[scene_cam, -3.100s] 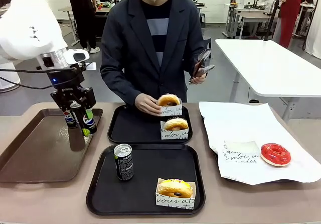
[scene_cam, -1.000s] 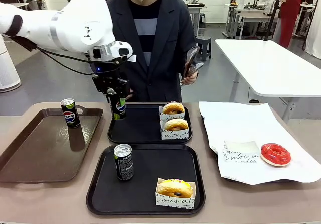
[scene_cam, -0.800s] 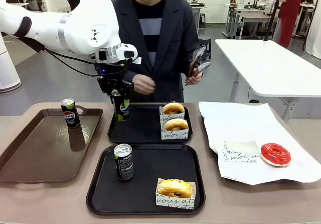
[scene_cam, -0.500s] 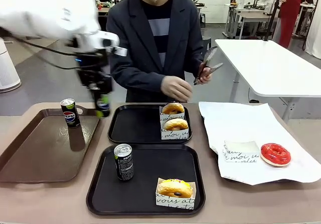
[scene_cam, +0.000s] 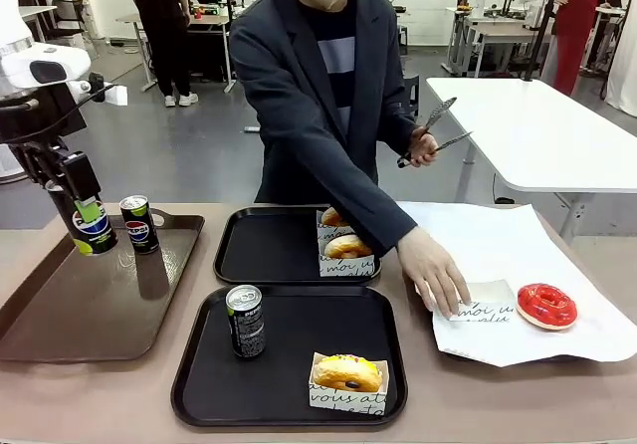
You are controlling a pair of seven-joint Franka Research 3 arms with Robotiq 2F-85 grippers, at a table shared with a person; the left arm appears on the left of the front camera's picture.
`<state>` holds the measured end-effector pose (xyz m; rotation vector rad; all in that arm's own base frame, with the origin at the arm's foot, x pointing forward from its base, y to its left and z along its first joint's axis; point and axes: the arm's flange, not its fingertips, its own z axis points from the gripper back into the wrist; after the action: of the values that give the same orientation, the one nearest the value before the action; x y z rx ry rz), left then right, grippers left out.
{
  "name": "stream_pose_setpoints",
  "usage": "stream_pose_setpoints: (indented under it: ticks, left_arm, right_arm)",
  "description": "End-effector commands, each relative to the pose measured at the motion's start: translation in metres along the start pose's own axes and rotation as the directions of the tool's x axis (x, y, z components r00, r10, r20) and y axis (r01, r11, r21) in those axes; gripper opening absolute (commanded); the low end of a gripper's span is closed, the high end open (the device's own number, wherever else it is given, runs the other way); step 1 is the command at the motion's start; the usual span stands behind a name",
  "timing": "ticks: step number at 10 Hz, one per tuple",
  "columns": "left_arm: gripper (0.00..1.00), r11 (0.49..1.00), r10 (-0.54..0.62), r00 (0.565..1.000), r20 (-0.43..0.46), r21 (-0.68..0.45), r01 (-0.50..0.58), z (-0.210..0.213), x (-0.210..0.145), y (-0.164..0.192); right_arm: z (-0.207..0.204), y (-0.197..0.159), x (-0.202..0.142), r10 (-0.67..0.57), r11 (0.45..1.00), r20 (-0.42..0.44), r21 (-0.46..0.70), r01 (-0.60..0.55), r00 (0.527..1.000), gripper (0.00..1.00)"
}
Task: Set up donuts and drinks on trays.
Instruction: Pick up one Pepsi coke from the Handle tray and place it on the Flat Tray without a Pepsi coke.
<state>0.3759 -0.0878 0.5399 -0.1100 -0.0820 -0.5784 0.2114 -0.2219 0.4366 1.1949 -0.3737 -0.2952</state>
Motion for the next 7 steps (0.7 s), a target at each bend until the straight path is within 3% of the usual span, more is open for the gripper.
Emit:
stream_pose_setpoints:
  ticks: [1,7]
  left_arm:
    - [0.59,1.000,-0.012,1.000,-0.012,0.013,0.012,0.0047,-0.0037,-0.0033]
    - [0.59,1.000,-0.012,1.000,-0.012,0.013,0.012,0.0047,-0.0037,-0.0033]
  right_arm:
    - [0.0001,-0.0003,0.0006,0.013,1.000,0.002,0.016,-0.013,1.000,1.00]
    - [0.0001,-0.0003,0.0006,0.013,1.000,0.002,0.016,-0.013,1.000,1.00]
